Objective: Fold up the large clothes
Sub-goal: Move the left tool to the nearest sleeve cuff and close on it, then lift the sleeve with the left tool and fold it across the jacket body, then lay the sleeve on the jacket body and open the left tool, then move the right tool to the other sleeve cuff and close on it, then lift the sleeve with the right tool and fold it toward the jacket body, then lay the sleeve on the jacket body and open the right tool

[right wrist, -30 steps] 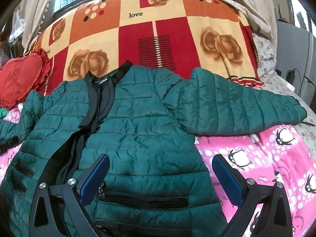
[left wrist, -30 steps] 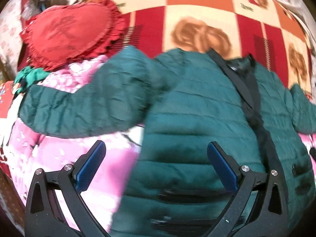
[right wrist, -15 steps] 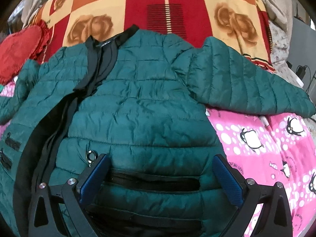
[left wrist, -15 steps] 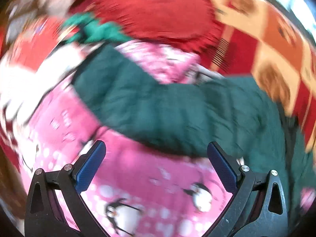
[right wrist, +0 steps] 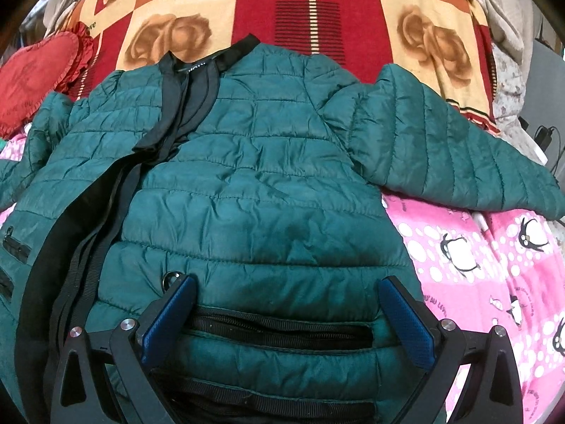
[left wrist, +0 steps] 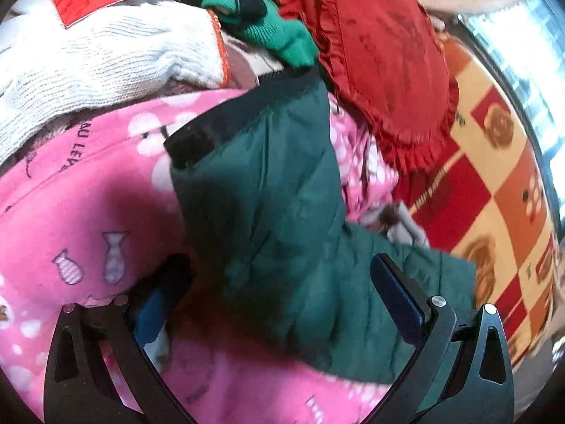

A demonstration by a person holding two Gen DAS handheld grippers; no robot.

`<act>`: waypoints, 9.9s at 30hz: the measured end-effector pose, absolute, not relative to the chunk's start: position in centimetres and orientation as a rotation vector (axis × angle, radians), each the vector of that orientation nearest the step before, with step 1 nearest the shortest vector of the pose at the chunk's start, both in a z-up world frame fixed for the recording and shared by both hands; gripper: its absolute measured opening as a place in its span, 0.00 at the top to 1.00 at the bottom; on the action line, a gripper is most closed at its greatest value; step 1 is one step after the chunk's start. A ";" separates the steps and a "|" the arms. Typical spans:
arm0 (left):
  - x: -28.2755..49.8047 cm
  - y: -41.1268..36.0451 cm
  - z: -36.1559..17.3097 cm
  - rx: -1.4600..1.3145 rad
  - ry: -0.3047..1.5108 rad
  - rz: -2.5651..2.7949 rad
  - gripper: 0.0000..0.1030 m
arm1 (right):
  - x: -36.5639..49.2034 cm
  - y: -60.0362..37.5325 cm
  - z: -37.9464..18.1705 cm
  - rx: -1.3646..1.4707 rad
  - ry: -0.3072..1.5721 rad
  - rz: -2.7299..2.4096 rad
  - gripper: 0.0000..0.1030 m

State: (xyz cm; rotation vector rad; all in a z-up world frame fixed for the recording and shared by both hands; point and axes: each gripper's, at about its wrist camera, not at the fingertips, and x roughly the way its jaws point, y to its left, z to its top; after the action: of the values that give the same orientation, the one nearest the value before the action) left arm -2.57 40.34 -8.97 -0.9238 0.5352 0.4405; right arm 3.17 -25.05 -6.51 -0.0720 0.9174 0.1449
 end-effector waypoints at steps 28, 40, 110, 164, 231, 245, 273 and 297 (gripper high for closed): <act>-0.1 41.5 -7.2 -0.876 0.542 0.359 0.87 | 3.2 -25.0 -6.4 -0.068 0.915 0.148 0.00; 2.6 29.9 1.7 -0.694 0.467 0.067 0.89 | 1.8 -27.3 -4.8 -0.034 0.888 0.110 0.00; 18.3 13.4 -5.8 -0.694 0.805 -0.095 0.42 | 20.4 -24.8 -8.9 0.384 1.002 0.287 0.00; 15.8 2.7 -2.7 -0.263 0.772 -0.164 0.20 | 18.1 -33.1 -1.6 0.233 0.647 -0.058 0.00; 15.1 5.7 -3.1 -0.290 0.837 -0.012 0.20 | 18.8 -42.3 -2.6 0.538 0.488 0.083 0.85; 15.5 7.0 -3.4 -0.337 0.855 0.013 0.20 | 21.0 -28.7 -4.2 0.433 0.642 0.373 0.85; 15.8 -1.6 -2.3 -0.424 0.836 -0.419 0.20 | 19.0 -20.7 -5.2 0.199 0.842 0.715 0.42; 16.9 -3.2 -4.3 -0.376 0.876 -0.402 0.87 | 16.7 -18.8 -4.0 0.049 0.769 0.827 0.28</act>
State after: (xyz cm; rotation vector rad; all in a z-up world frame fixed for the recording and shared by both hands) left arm 16.90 -3.18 -4.35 -0.3764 0.8761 -0.4023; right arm 16.74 -18.77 -3.97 0.0492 0.7687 0.8269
